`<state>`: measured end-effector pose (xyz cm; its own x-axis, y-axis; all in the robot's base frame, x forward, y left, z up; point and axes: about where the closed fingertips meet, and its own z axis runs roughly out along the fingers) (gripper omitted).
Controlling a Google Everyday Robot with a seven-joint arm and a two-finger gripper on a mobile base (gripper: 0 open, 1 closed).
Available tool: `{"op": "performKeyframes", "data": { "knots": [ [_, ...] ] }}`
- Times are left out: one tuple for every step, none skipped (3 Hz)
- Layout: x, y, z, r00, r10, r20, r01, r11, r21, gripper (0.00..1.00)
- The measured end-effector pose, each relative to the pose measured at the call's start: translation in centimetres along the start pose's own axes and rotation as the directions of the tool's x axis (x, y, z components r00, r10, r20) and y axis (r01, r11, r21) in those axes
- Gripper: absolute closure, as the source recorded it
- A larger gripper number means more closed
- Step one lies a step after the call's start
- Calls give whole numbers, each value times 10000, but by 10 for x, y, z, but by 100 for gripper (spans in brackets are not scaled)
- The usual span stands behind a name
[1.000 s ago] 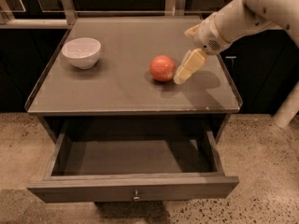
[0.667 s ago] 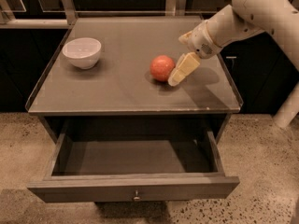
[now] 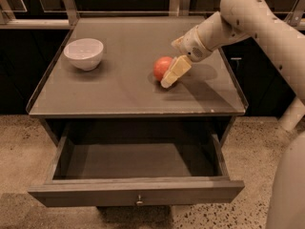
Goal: Place apple into top drawer
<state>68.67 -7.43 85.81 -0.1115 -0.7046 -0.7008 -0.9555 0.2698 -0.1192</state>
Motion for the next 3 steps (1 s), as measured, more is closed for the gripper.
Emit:
{"op": "performKeyframes", "data": {
  "knots": [
    [-5,-2,16,9996,106,253,-101,9997,-207,18],
    [-5,-2,16,9996,109,255,-104,9997,-212,41],
    [-5,-2,16,9996,109,255,-104,9997,-213,64]
  ]
}}
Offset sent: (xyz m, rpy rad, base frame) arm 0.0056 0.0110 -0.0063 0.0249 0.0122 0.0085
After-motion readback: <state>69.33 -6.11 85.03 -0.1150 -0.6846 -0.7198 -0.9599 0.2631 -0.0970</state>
